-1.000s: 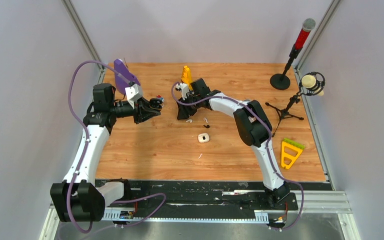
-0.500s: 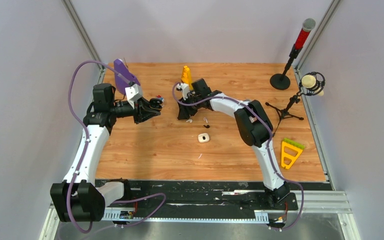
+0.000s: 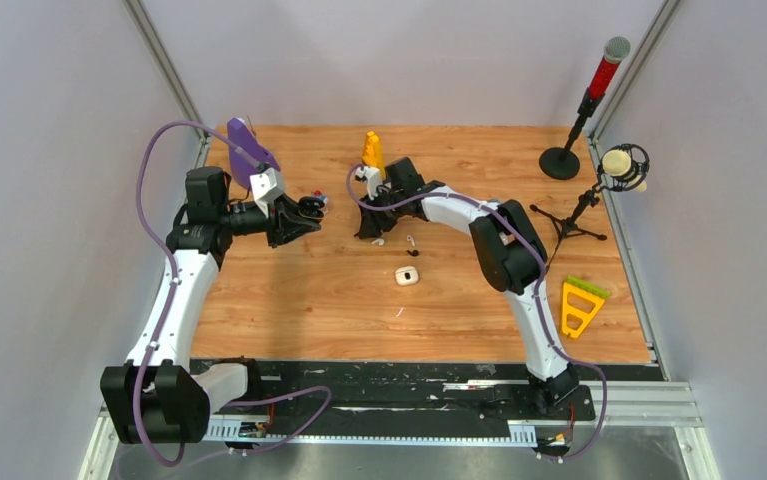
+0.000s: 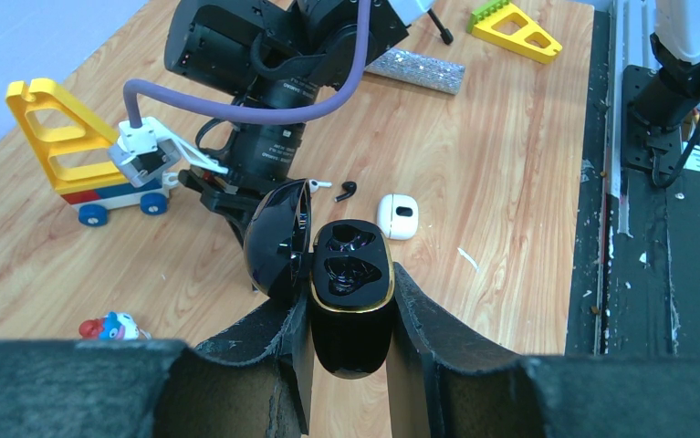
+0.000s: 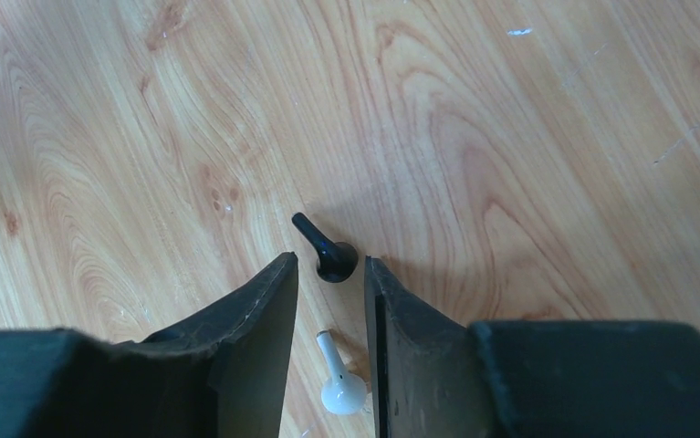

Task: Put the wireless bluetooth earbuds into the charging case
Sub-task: Pick up the earbud from the center of the board.

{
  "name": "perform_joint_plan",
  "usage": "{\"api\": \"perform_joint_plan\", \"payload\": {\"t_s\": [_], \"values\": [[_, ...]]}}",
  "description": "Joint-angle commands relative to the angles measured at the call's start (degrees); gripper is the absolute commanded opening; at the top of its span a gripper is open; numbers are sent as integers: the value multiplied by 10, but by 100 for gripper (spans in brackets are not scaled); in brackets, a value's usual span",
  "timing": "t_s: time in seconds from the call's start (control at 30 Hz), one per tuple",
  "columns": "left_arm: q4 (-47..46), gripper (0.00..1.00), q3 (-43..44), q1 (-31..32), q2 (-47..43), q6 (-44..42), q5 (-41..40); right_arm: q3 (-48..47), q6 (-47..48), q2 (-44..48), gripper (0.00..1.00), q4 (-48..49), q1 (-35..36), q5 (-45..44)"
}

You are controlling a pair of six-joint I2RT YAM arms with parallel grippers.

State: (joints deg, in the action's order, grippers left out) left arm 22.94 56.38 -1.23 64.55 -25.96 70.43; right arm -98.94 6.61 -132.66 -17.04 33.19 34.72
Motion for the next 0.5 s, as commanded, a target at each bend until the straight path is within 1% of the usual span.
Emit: {"api": "perform_joint_plan", "payload": {"t_s": [0.0, 0.07, 0.17, 0.33, 0.47], "values": [[-7, 8, 5, -3, -10, 1, 10, 0, -5, -19, 32, -37, -3, -15], [-8, 8, 5, -3, -10, 0, 10, 2, -3, -21, 30, -36, -2, -17], [-7, 8, 5, -3, -9, 0, 11, 3, 0, -22, 30, -36, -2, -6], [-7, 8, 5, -3, -11, -1, 11, -2, 4, -26, 34, -32, 1, -5], [-6, 8, 5, -3, -10, 0, 10, -6, 7, -30, 34, -33, 3, -4]]}}
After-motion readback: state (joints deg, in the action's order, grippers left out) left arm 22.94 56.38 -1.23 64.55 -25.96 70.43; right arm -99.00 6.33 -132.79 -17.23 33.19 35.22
